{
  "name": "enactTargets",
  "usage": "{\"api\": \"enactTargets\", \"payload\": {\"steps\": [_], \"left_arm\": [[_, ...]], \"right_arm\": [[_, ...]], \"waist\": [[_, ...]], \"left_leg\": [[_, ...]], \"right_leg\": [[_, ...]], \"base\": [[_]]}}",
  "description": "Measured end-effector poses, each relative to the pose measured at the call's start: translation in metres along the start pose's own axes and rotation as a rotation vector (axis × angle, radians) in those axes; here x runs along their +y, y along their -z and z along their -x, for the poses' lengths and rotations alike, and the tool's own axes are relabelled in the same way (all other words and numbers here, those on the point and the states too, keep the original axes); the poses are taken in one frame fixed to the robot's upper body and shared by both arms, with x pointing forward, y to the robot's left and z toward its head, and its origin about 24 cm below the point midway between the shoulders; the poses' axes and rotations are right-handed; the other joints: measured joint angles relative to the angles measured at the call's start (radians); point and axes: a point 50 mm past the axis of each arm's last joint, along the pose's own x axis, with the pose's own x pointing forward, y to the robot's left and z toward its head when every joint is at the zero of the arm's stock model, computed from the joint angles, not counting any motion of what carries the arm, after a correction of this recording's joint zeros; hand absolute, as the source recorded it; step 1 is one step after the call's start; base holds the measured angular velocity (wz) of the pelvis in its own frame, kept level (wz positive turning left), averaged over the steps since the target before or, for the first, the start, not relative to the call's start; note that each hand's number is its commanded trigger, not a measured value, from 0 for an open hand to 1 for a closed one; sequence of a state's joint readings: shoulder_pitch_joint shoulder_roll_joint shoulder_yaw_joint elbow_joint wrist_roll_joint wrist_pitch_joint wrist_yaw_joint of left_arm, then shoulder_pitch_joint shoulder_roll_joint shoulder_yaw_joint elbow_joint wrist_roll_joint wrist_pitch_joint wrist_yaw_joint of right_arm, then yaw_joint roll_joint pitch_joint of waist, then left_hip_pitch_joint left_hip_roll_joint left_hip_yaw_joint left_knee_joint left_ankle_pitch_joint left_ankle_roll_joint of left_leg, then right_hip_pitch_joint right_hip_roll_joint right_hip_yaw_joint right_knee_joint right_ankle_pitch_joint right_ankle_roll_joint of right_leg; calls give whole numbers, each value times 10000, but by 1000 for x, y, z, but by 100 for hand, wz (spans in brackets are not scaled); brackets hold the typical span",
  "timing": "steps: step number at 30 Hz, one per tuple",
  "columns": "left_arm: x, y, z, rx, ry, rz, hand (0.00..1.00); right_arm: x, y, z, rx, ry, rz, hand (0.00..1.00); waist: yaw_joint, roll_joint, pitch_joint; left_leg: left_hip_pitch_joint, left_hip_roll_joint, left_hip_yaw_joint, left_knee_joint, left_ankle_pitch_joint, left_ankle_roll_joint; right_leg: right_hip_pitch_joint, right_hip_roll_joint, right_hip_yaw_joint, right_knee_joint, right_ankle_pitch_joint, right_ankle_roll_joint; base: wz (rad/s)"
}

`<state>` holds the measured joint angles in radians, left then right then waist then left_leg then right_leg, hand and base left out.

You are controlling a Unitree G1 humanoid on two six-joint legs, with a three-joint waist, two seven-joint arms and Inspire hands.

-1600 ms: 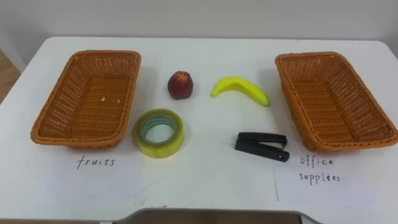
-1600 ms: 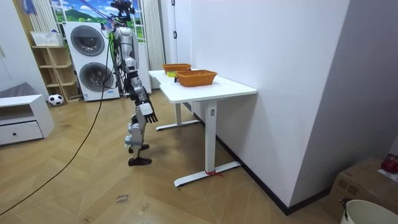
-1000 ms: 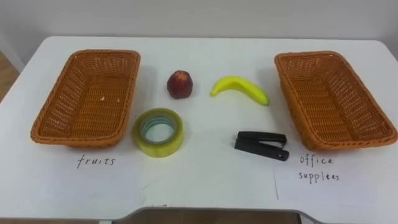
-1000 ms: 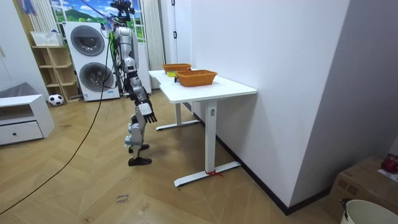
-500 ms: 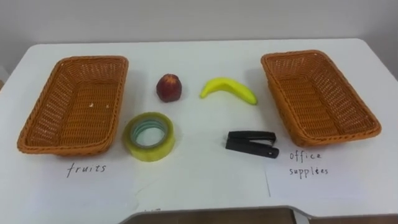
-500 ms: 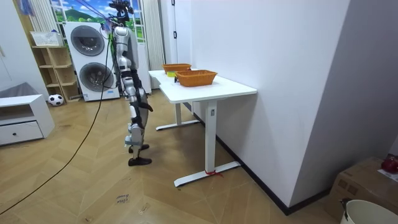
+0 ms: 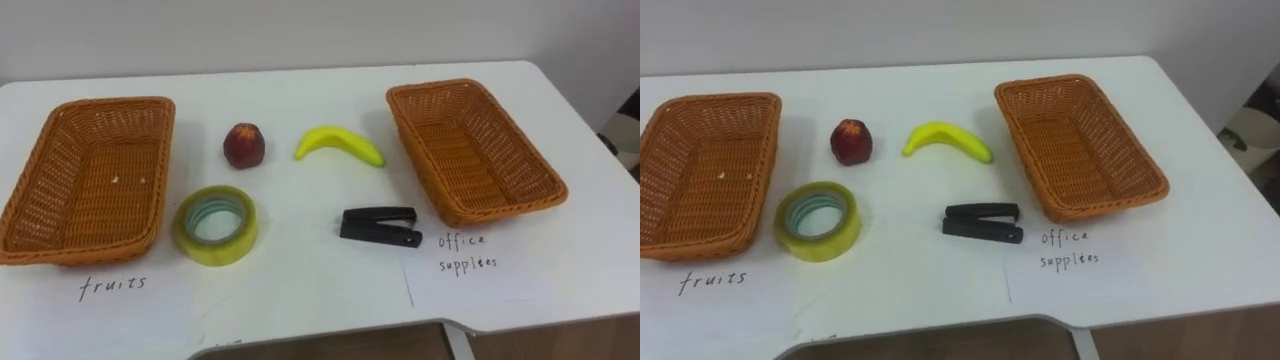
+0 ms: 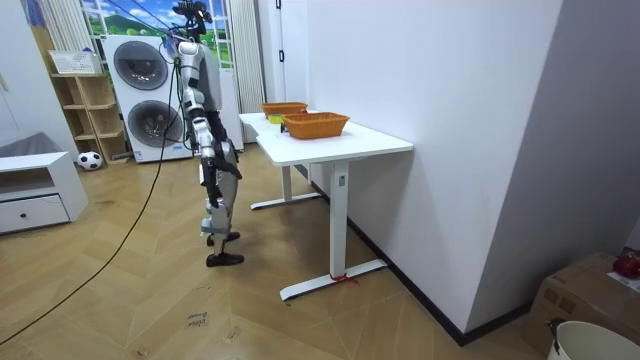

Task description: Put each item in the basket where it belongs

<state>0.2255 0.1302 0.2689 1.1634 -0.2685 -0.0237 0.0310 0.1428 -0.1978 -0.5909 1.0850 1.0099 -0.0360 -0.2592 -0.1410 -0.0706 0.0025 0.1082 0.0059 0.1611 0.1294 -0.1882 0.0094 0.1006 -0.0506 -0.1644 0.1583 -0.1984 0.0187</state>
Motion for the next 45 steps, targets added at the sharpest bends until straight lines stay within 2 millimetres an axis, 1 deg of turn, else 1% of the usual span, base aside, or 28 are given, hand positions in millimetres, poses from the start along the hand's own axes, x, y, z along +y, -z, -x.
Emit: {"api": "enactTargets", "payload": {"steps": [1,2,4,5,6,7,8,10,14,15,16,17,19,22,26,29,30,32,33,34,35,36,37,38,40,41,44,45], "left_arm": [[1,0,0,-29,1,9,0],[1,0,0,-47,-4,14,0],[2,-2,1,-174,-101,21,0],[3,-2,1,-194,-125,11,0],[3,-3,1,-235,-192,13,0],[3,-5,1,-315,-219,11,0],[3,-6,1,-359,-228,13,0],[2,-10,1,-554,-211,10,0],[3,-10,1,-540,-207,3,0],[3,-9,1,-526,-206,-17,0],[2,-9,1,-536,-179,-56,0],[3,-8,2,-524,-177,-87,0],[5,-5,3,-548,-207,-171,0],[4,-7,2,-641,-130,-461,0],[5,-9,2,-679,-125,-627,0],[3,-9,2,-693,-87,-755,0],[3,-10,2,-722,-89,-818,0],[3,-11,1,-700,-74,-829,0],[2,-11,1,-703,-54,-828,0],[1,-11,1,-672,-32,-856,0],[1,-11,1,-656,-24,-881,0],[0,-11,1,-625,-4,-958,0],[-1,-10,1,-610,39,-1094,0],[-1,-10,1,-588,57,-1136,0],[-1,-6,1,-419,50,-1210,0],[-1,-5,1,-389,37,-1204,0],[-2,-6,1,-414,69,-1372,0],[-2,-6,1,-417,70,-1381,0]], "right_arm": [[5,-6,1,-215,11,-240,0],[8,-10,2,-352,-21,-350,0],[23,-29,6,-1006,-367,-1030,0],[26,-34,7,-1207,-425,-1094,0],[32,-44,10,-1566,-499,-1208,0],[41,-55,13,-1927,-565,-1414,0],[45,-60,15,-2097,-610,-1539,0],[55,-77,20,-2679,-577,-2012,0],[62,-96,30,-3347,-340,-2322,0],[65,-101,34,-3663,-328,-2290,0],[69,-108,40,-4051,-306,-2268,0],[71,-111,43,-4253,-284,-2249,0],[80,-123,56,-5178,-324,-2176,0],[90,-138,73,-6248,-594,-2106,0],[98,-151,89,-6972,-880,-2362,0],[105,-161,109,-7625,-1373,-2740,0],[109,-165,119,-8071,-1565,-2784,0],[116,-174,140,-9504,-1811,-2444,0],[118,-176,145,-9807,-1920,-2409,0],[120,-181,155,-10331,-2145,-2387,0],[121,-183,160,-10532,-2261,-2414,0],[123,-186,167,-10934,-2409,-2378,0],[124,-188,175,-11320,-2592,-2359,0],[126,-188,179,-11554,-2691,-2310,0],[133,-188,197,-12143,-3379,-2390,0],[135,-188,202,-12252,-3574,-2426,0],[142,-190,231,-13005,-4730,-2905,0],[143,-191,235,-13120,-4836,-2957,0]], "waist": [[-43,-43,-35],[-74,-31,-39],[-193,-26,-27],[-200,-34,-32],[-222,-53,-37],[-219,-64,-32],[-225,-70,-29],[-212,-124,-11],[-148,-129,7],[-161,-90,3],[-200,-45,33],[-195,-22,37],[-190,13,18],[-183,-8,14],[-160,-88,13],[-160,-123,15],[-157,-155,18],[-123,-260,-1],[-110,-285,2],[-47,-335,8],[-12,-358,4],[58,-368,-14],[94,-403,-6],[104,-413,-4],[125,-424,-9],[139,-419,-11],[236,-364,-16],[298,-367,-14]], "left_leg": [[-38,0,4,0,-1,1],[-75,-1,6,5,-1,1],[-109,-6,14,4,1,3],[-99,-6,14,3,1,3],[-94,-13,20,3,1,2],[-98,-18,30,4,1,3],[-98,-19,35,5,1,3],[-103,-18,35,10,1,2],[-154,-23,23,13,-1,0],[-245,-23,22,13,-2,-2],[-293,-25,16,3,-1,-1],[-298,-28,17,-1,-1,0],[-304,-32,43,-1,-1,0],[-308,-35,42,1,0,0],[-305,-35,34,0,1,0],[-384,-35,46,1,1,0],[-399,-35,48,11,1,0],[-380,-34,44,20,1,0],[-382,-34,43,22,2,0],[-389,-33,43,24,1,0],[-392,-33,43,25,1,0],[-395,-33,43,28,1,0],[-395,-33,43,28,1,0],[-395,-33,43,28,1,0],[-386,-34,35,27,1,0],[-383,-34,35,26,1,0],[-377,-31,34,27,1,0],[-374,-30,28,27,1,0]], "right_leg": [[-35,-1,-23,1,0,0],[-61,-2,-27,-1,0,0],[-176,-9,-30,124,5,3],[-167,-10,-33,128,4,3],[-146,-15,6,131,4,3],[-159,-18,28,131,3,3],[-171,-18,34,126,3,4],[-178,-13,52,104,-4,6],[-227,-3,117,102,-44,15],[-330,17,229,111,-53,10],[-374,24,247,117,-45,2],[-388,24,257,123,-45,3],[-415,24,248,130,-44,3],[-419,24,255,137,-42,0],[-421,23,245,132,-44,1],[-500,24,251,124,-46,3],[-498,25,244,114,-46,3],[-484,25,238,136,-43,-1],[-487,25,236,138,-43,-2],[-495,25,238,133,-41,-3],[-496,24,238,128,-41,-3],[-496,23,230,121,-41,-3],[-498,23,234,119,-41,-3],[-497,24,232,120,-41,-3],[-487,24,228,124,-40,-3],[-487,24,234,127,-40,-3],[-481,24,236,125,-38,-6],[-475,25,232,129,-37,-6]], "base": [[0],[0],[0],[0],[0],[-3],[0],[0],[0],[0],[0],[0],[-5],[0],[0],[0],[0],[0],[0],[0],[0],[0],[0],[0],[0],[0],[0],[0]]}}
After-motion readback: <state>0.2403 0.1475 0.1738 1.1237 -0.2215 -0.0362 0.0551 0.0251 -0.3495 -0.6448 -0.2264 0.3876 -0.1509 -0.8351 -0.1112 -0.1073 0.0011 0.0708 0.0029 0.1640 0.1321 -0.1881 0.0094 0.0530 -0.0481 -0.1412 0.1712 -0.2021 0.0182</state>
